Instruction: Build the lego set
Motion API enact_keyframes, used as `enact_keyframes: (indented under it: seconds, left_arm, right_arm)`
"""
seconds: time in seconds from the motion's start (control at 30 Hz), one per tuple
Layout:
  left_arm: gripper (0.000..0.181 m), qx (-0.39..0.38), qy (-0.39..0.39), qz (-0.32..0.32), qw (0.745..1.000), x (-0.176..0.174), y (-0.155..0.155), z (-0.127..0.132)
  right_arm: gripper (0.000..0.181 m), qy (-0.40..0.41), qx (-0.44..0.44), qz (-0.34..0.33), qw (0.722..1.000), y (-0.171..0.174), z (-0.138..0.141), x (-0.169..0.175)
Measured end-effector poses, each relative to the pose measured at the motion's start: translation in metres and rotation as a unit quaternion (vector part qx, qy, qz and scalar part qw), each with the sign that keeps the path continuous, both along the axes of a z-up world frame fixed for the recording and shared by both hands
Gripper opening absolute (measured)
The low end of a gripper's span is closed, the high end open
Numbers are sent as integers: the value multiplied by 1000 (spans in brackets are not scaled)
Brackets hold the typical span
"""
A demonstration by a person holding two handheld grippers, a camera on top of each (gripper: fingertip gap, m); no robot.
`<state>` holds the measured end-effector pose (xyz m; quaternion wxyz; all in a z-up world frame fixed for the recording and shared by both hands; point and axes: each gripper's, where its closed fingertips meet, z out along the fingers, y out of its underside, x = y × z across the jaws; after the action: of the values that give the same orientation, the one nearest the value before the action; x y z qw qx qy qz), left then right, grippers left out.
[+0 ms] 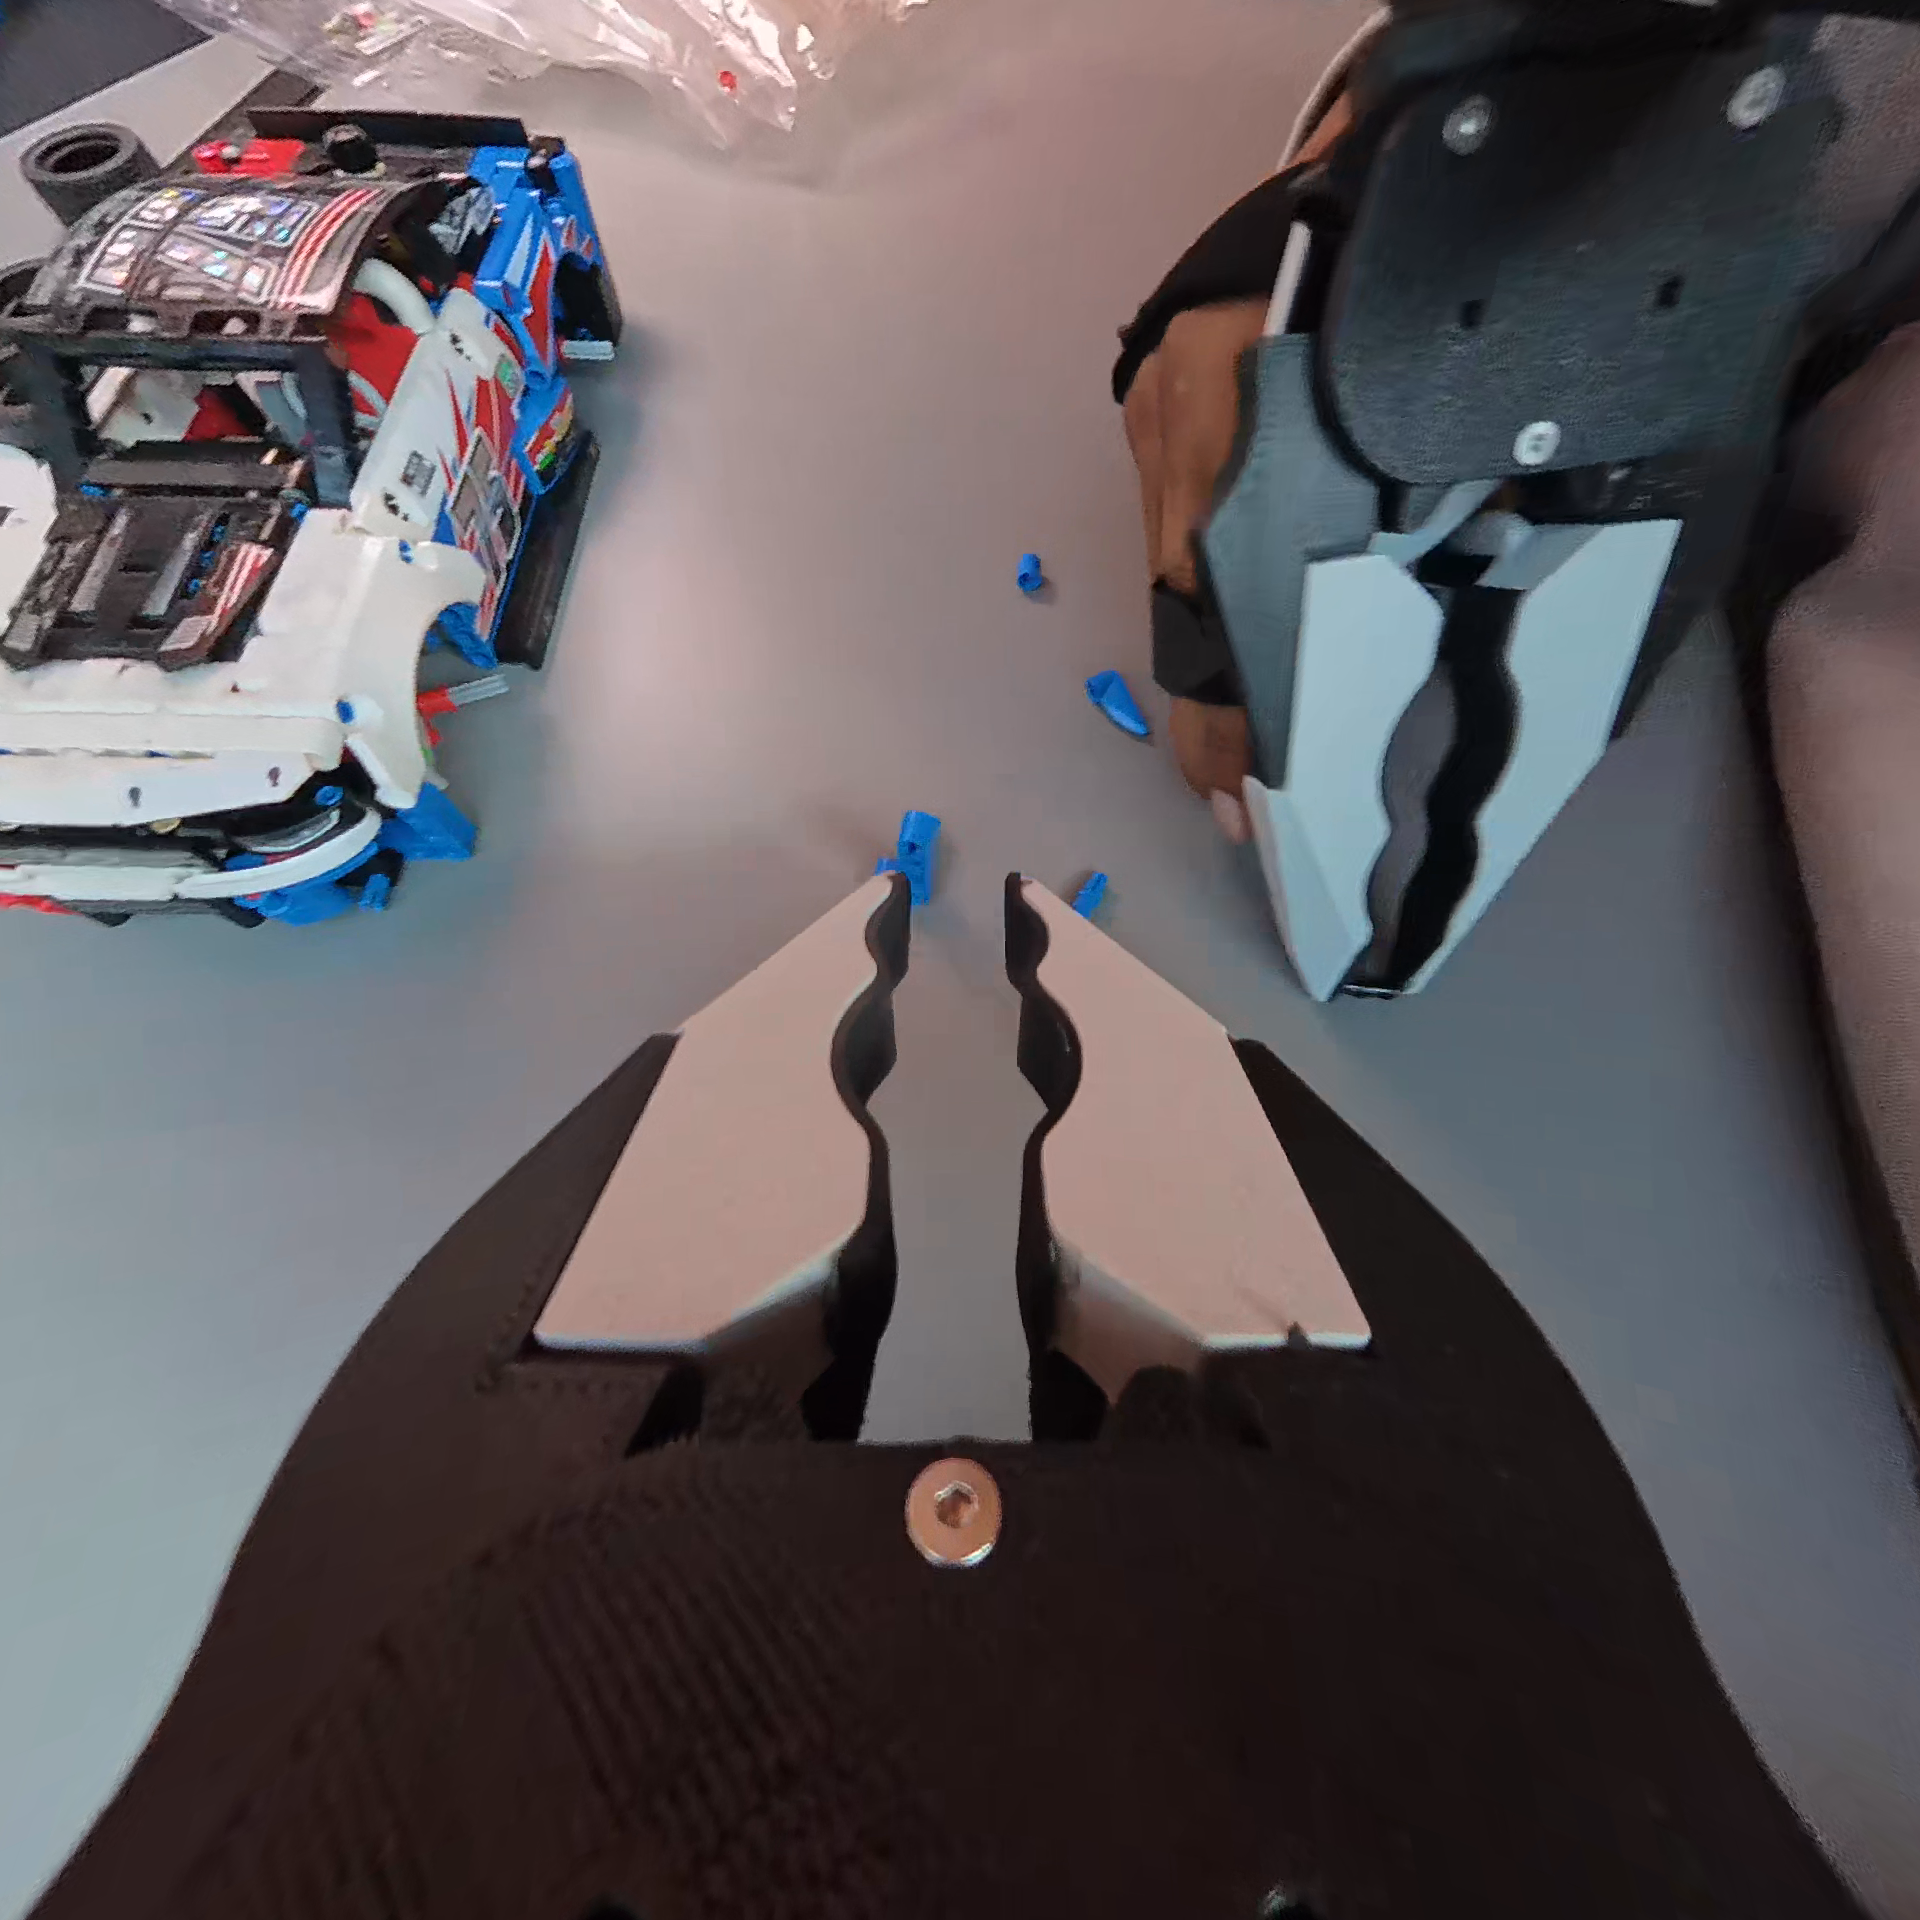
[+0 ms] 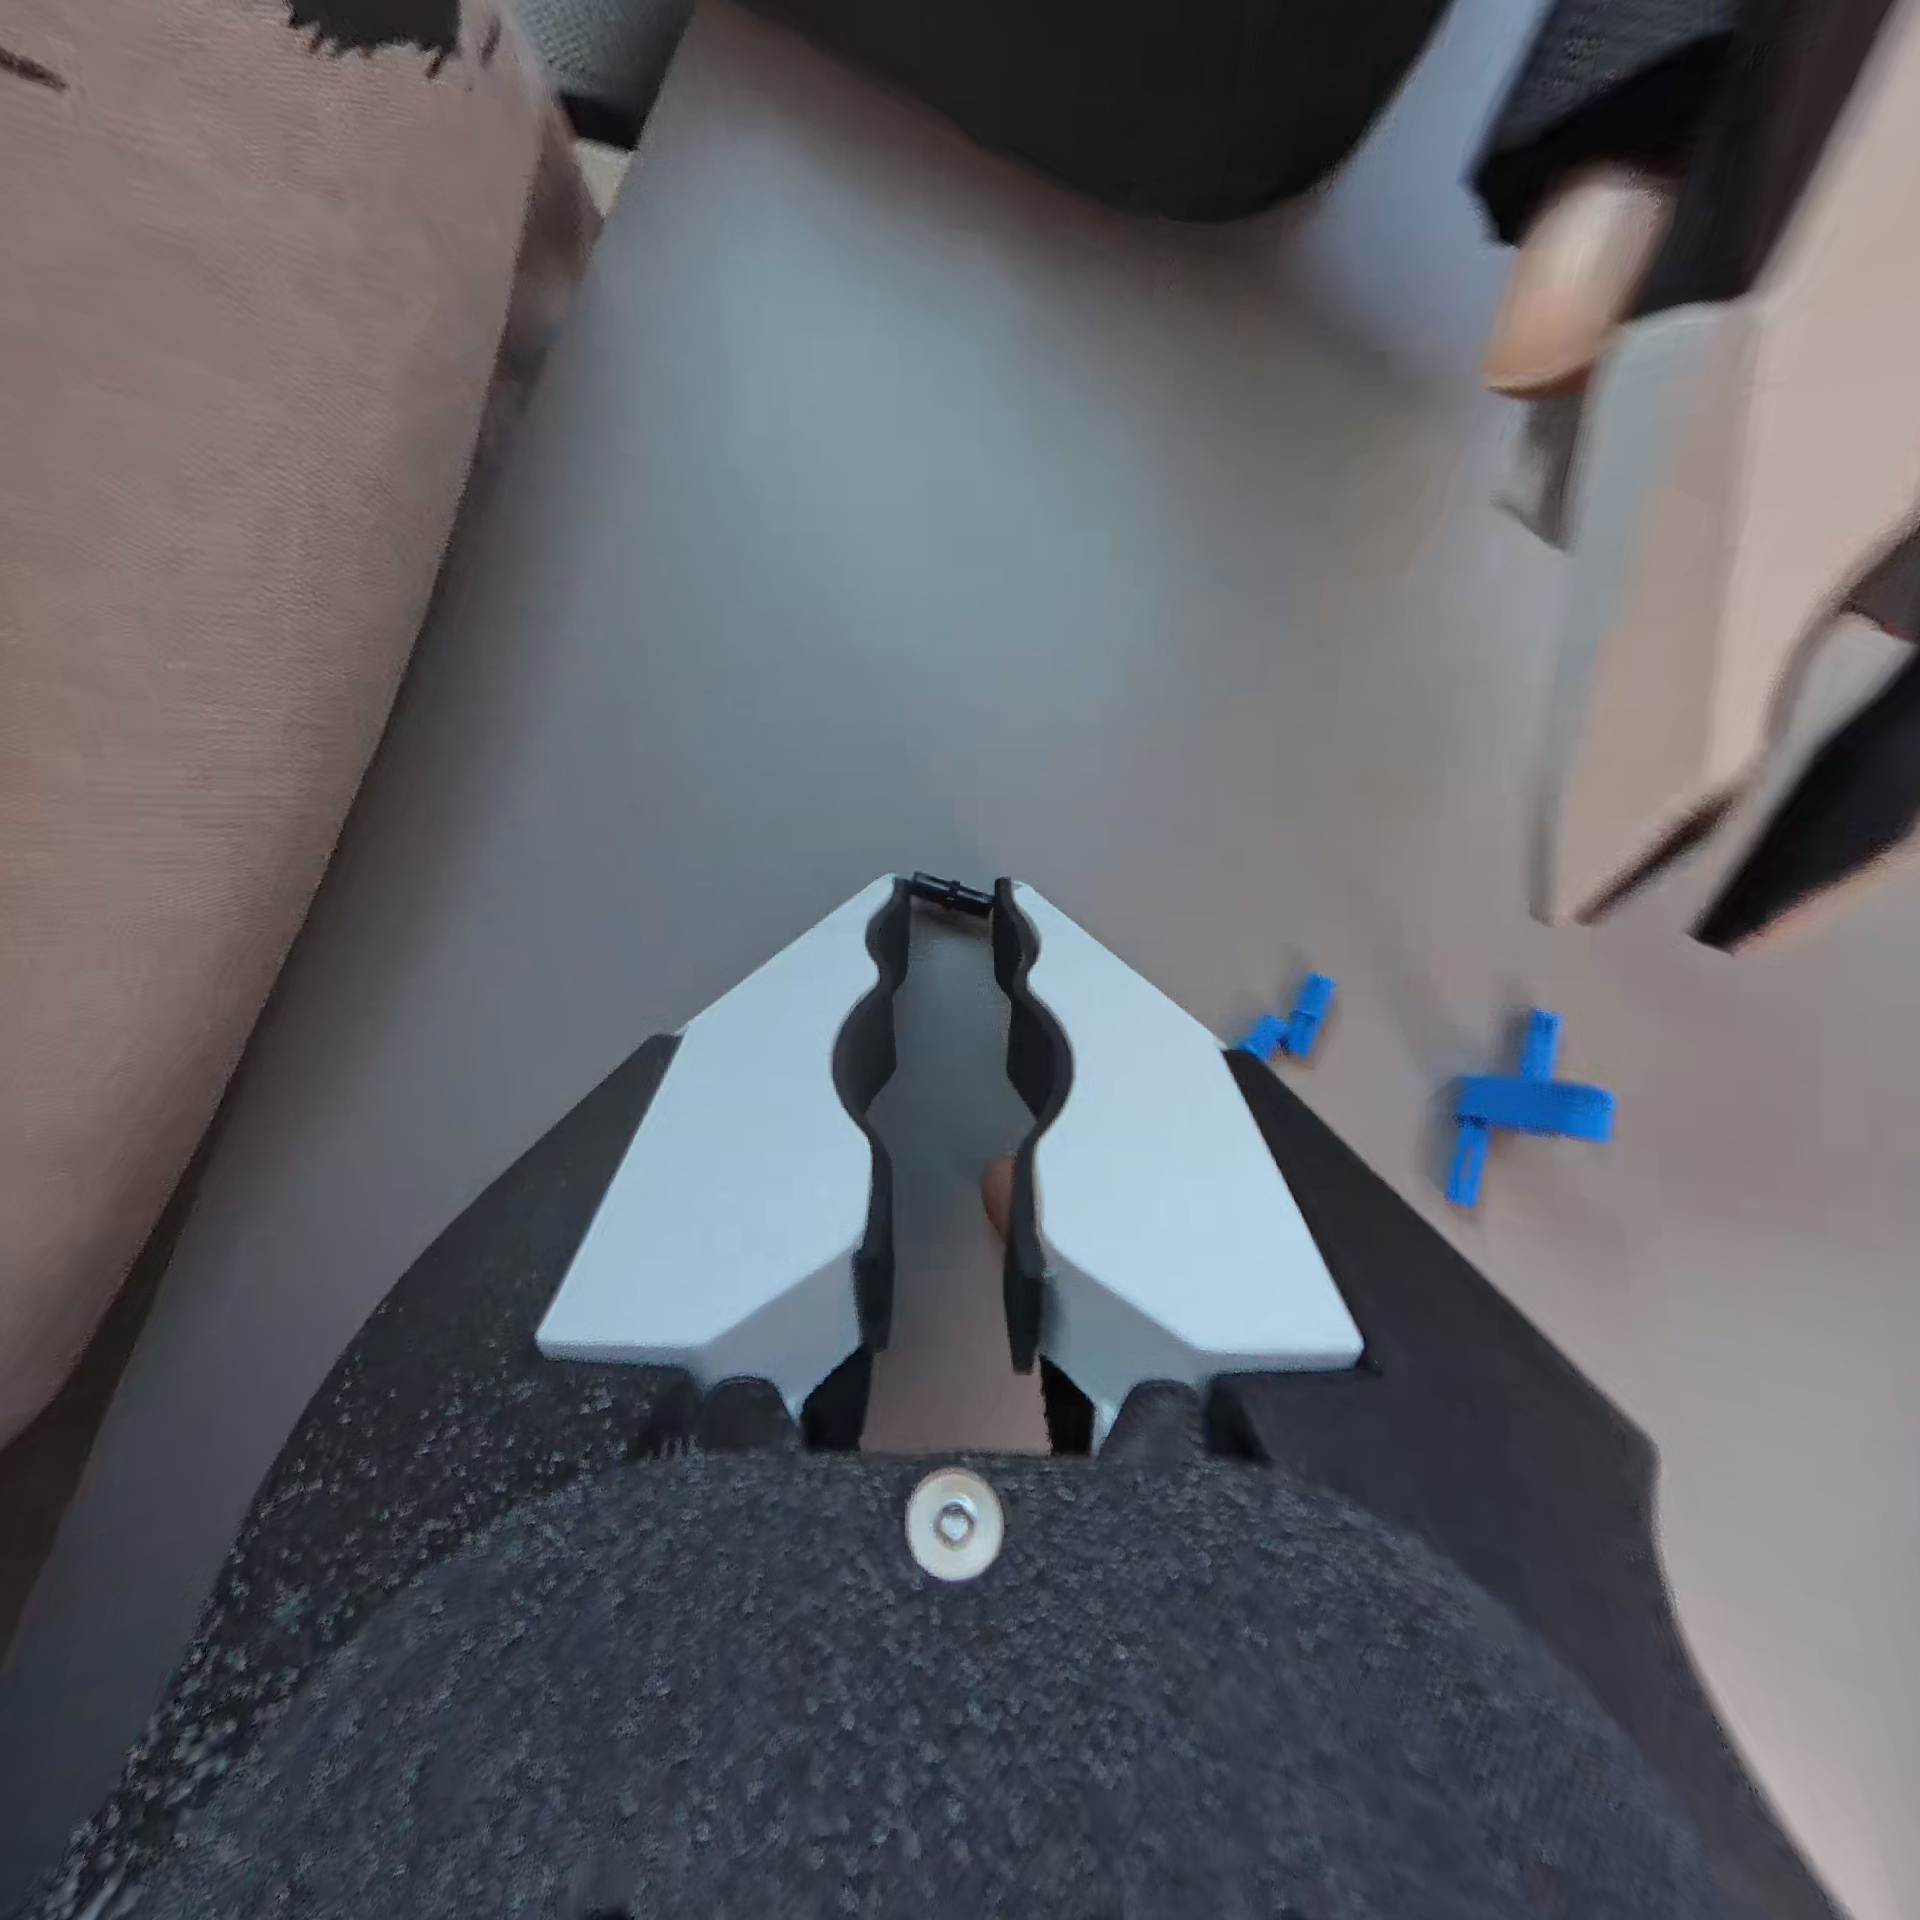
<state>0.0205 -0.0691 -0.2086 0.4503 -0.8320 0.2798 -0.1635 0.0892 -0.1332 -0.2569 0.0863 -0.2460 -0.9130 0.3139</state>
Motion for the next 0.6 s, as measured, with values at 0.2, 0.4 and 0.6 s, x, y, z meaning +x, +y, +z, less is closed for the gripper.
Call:
enact_keyframes:
  seconds: [0.2,0.4,0.6]
  left_arm:
    - [9,-36,-194,6,980,34,7,23]
    - [18,-72,-421,25,904,31,17,55]
    - [11,-88,-482,5,872,38,16,63]
  right_arm:
    - [13,216,-93,-227,945,61,68,-37]
    - [13,359,-44,-268,893,84,107,-40]
    - [13,415,13,-249,875,80,112,-47]
